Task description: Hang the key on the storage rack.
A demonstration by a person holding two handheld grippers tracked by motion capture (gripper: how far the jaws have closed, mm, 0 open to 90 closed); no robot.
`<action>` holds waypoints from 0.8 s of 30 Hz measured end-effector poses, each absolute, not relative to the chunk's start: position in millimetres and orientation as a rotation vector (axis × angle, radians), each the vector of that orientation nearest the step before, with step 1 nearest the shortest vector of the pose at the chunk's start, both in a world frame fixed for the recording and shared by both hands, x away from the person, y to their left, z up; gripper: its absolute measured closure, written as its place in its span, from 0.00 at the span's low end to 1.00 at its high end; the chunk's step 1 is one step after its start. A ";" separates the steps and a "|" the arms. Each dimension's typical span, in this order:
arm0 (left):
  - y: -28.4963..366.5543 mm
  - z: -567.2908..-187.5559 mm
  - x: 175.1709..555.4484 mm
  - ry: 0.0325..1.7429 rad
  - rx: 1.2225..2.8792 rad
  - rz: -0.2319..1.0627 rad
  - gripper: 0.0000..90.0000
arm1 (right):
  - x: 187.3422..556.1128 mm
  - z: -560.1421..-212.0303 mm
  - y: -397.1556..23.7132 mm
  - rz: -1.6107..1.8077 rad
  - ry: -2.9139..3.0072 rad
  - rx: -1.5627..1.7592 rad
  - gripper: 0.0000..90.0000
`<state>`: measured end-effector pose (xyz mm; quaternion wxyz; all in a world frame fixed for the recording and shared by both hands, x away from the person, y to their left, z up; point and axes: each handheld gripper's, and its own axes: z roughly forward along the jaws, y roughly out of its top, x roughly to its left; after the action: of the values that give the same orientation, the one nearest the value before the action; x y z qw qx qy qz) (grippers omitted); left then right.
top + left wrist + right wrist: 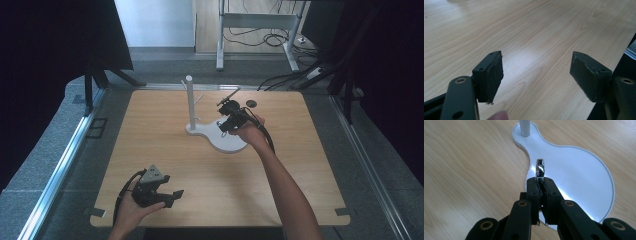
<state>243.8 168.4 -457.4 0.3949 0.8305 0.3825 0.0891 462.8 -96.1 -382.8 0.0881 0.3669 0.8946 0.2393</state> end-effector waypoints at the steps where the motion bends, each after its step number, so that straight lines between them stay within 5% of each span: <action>1: 168.4 -457.4 243.8 0.970 2.106 0.226 0.30 | 462.8 -382.8 -96.1 0.712 2.663 1.092 0.94; 24: 170.1 -455.2 243.0 0.954 2.094 0.206 0.30 | 482.8 -376.0 -75.5 0.679 2.657 1.108 0.94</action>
<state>243.0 170.1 -455.2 0.4037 0.8293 0.3777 0.0818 482.8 -75.5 -376.0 0.0916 0.3731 0.8945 0.2286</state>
